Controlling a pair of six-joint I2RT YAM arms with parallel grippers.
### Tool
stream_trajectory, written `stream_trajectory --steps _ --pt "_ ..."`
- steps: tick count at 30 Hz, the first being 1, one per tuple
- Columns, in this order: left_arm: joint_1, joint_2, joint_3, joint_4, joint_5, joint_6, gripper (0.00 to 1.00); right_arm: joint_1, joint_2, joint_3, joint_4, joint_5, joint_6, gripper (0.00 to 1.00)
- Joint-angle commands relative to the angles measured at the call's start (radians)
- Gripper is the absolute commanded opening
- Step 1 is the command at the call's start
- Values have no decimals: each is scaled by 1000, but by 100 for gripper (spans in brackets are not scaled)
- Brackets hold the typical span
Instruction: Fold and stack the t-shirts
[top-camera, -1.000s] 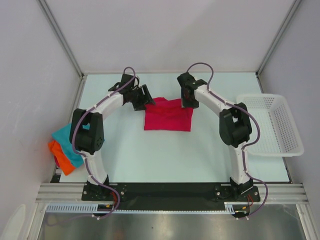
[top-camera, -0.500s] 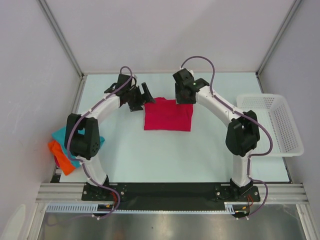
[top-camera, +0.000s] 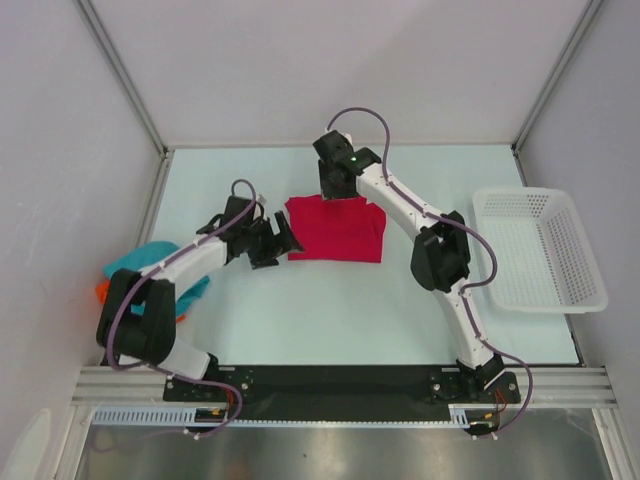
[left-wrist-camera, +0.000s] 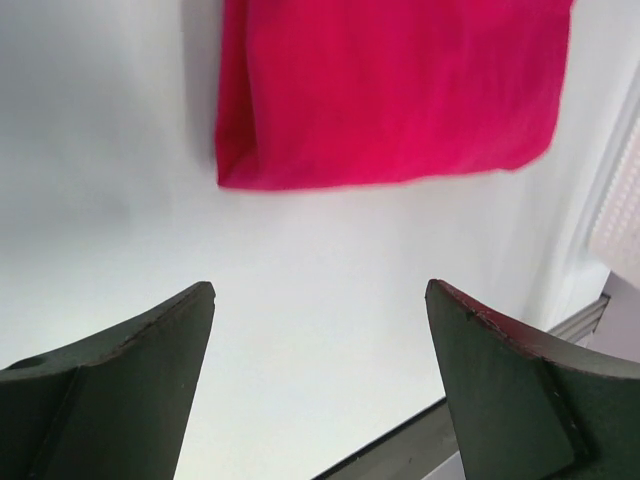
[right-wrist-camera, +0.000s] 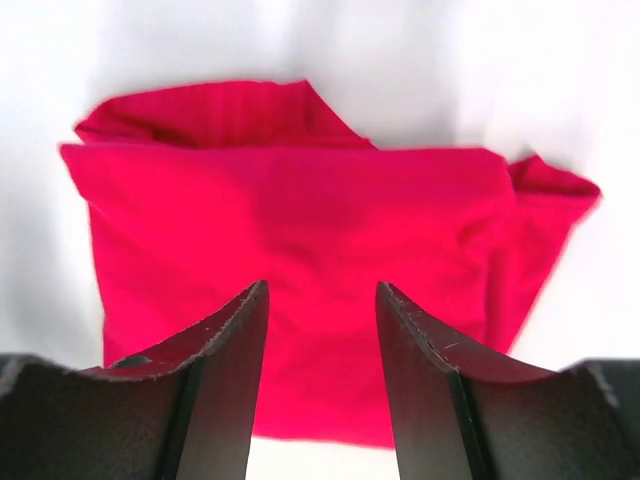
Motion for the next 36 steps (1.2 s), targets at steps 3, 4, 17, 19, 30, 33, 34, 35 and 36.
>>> stream_trajectory --steps 3,4,17,19,30,33,34,35,36 --pt "-47 -222 -174 87 6 -57 91 -18 115 208 -73 -40 -34 52" --pt "-47 -247 -184 81 1 -57 91 -24 122 202 -59 -43 -33 52" --pt "-48 -435 -240 -49 -25 -35 91 -99 159 141 28 -106 -13 52" --pt "-48 -451 -253 -60 -31 -38 91 -108 178 142 45 -116 -11 52" --pt "-48 -495 -228 -151 -59 -44 91 -190 279 130 123 -189 9 51" --pt "-48 -500 -231 -174 -74 -40 91 -207 271 124 132 -172 -4 50" --pt "-48 -503 -234 -175 -79 -40 91 -210 256 124 137 -169 -14 50" --pt "-48 -503 -240 -174 -82 -41 91 -211 250 121 140 -166 -19 50" --pt "-48 -501 -250 -172 -87 -43 91 -213 239 121 148 -161 -23 50"
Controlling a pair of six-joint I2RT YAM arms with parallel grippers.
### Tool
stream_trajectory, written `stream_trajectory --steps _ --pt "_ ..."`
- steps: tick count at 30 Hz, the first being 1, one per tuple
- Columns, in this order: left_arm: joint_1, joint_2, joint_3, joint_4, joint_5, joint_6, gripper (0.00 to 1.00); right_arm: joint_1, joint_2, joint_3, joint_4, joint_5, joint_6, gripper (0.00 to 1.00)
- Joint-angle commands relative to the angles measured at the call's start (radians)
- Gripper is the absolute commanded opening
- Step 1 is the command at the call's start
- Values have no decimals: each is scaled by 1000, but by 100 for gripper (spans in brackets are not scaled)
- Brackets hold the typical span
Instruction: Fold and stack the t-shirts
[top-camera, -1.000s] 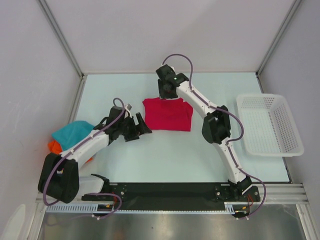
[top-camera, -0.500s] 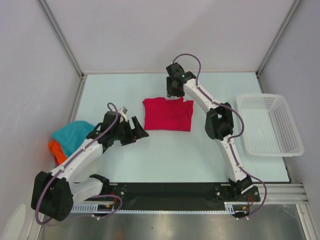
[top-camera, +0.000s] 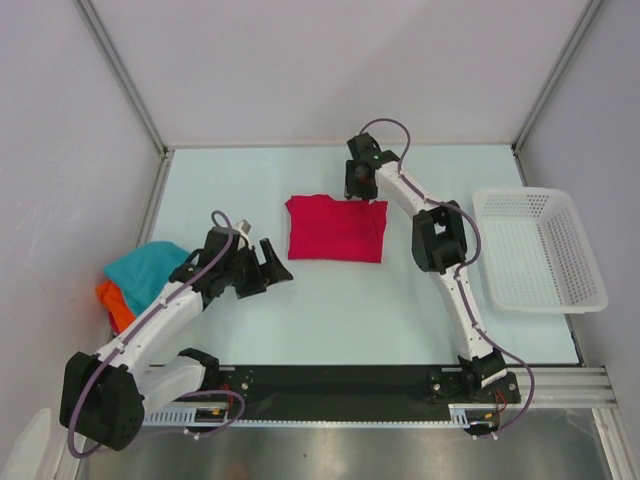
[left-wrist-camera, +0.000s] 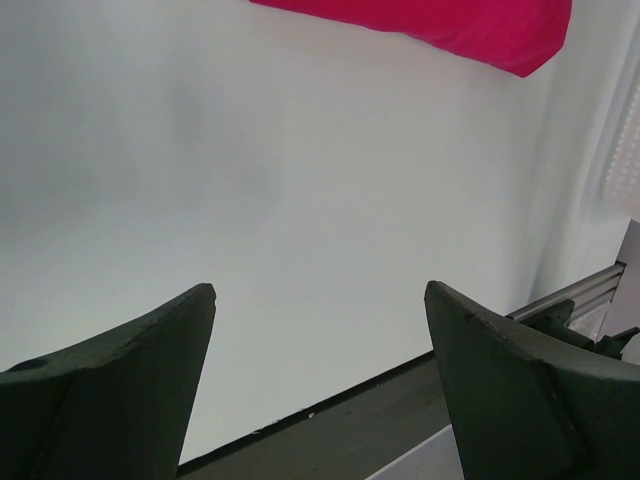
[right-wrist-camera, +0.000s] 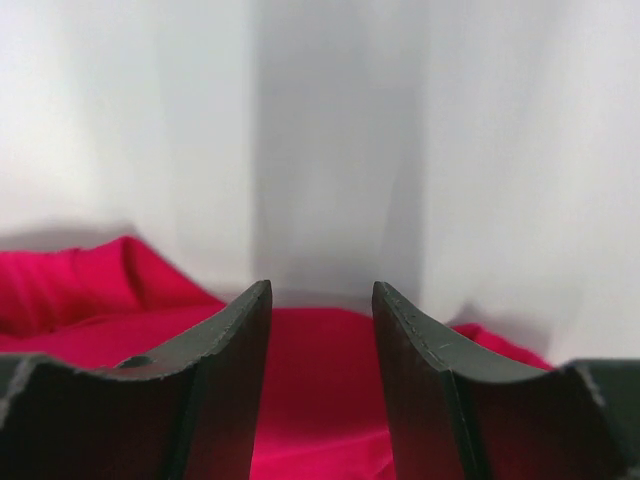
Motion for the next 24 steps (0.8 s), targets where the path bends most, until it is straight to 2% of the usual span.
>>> stream_trajectory --steps 1,10,16,24 --pt "-2 -21 1 -14 -29 -4 91 -19 -41 1 35 22 -30 50" --pt "-2 -32 -33 4 -29 0 91 34 -168 7 15 45 -35 50" --pt "-2 -42 -42 3 -23 16 91 132 -251 -26 3 112 -49 50" --pt "-1 -88 -85 -3 -23 23 91 236 -262 -89 12 88 -26 50"
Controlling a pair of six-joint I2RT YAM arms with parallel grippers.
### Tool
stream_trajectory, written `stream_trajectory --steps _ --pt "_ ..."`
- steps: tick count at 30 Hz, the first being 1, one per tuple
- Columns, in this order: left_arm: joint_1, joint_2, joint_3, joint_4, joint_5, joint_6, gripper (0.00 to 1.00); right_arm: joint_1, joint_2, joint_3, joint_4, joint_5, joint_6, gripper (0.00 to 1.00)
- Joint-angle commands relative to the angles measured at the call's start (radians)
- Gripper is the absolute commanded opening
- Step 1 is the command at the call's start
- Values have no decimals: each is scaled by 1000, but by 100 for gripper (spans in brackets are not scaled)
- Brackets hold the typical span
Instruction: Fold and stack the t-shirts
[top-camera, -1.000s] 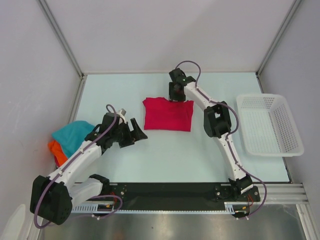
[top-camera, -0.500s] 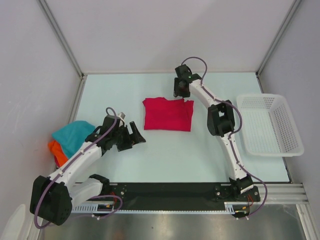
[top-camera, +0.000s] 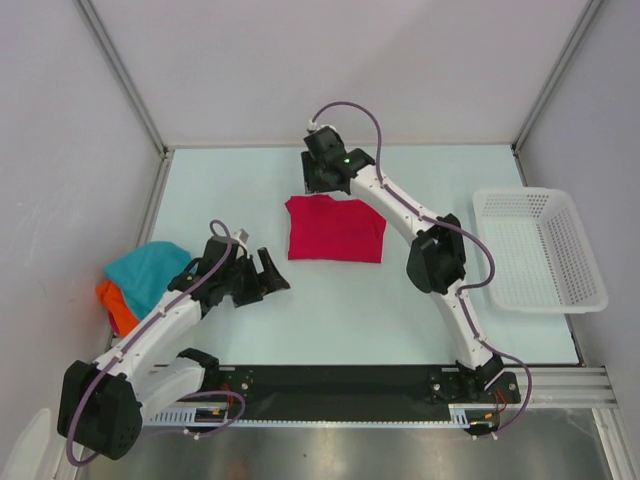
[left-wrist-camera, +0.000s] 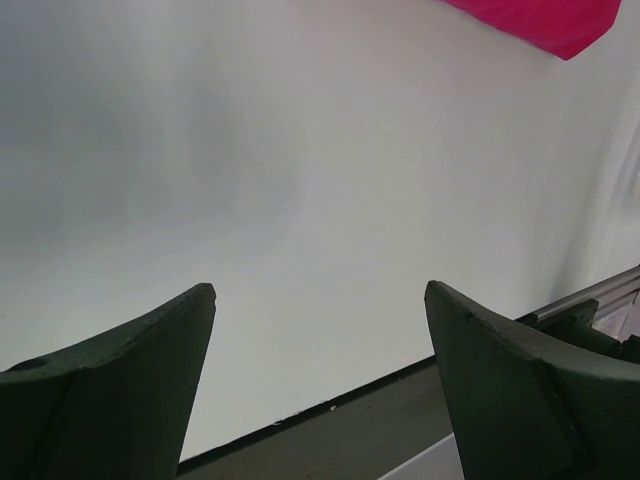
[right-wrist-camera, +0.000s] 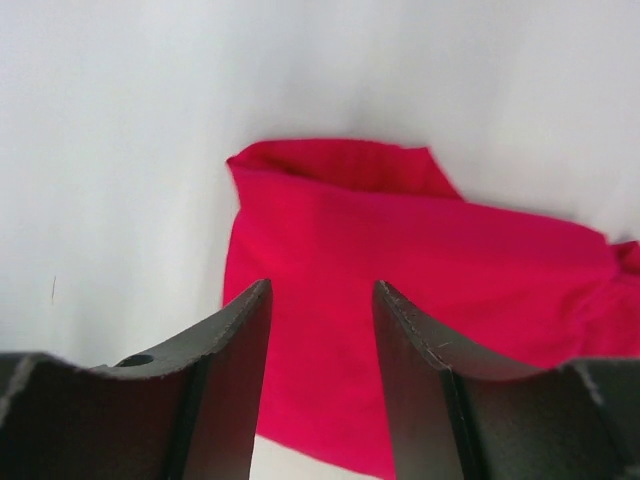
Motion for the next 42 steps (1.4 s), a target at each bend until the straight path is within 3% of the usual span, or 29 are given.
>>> stream_trajectory --steps 1,7,13,18,23,28,30,33,38,39,42 --pt "-2 -43 -22 11 1 18 91 33 -23 -76 11 6 15 50" --pt "0 -46 -26 8 8 18 91 44 27 -204 93 18 38 48" --pt "0 -43 -13 -8 -1 28 91 11 116 -179 105 48 10 48" --pt "0 -25 -19 -2 1 26 91 -40 198 -64 53 20 -4 48" --pt "0 6 -3 14 -13 29 91 -54 157 -38 33 -14 -4 47" --pt "1 91 75 42 -74 54 92 -55 28 -26 2 -48 -8 50" --pt "0 128 112 44 -100 55 99 -55 -21 -18 -13 -54 -10 51" --pt "6 200 168 99 -85 38 100 -49 -139 -82 -47 -57 -7 52" --pt "45 342 243 244 -53 -24 100 -20 -472 -426 37 -84 47 53" --pt "56 392 247 305 -16 -56 100 -16 -515 -552 71 -90 61 55" --pt "117 470 217 474 118 -171 100 17 -662 -715 87 -100 94 57"
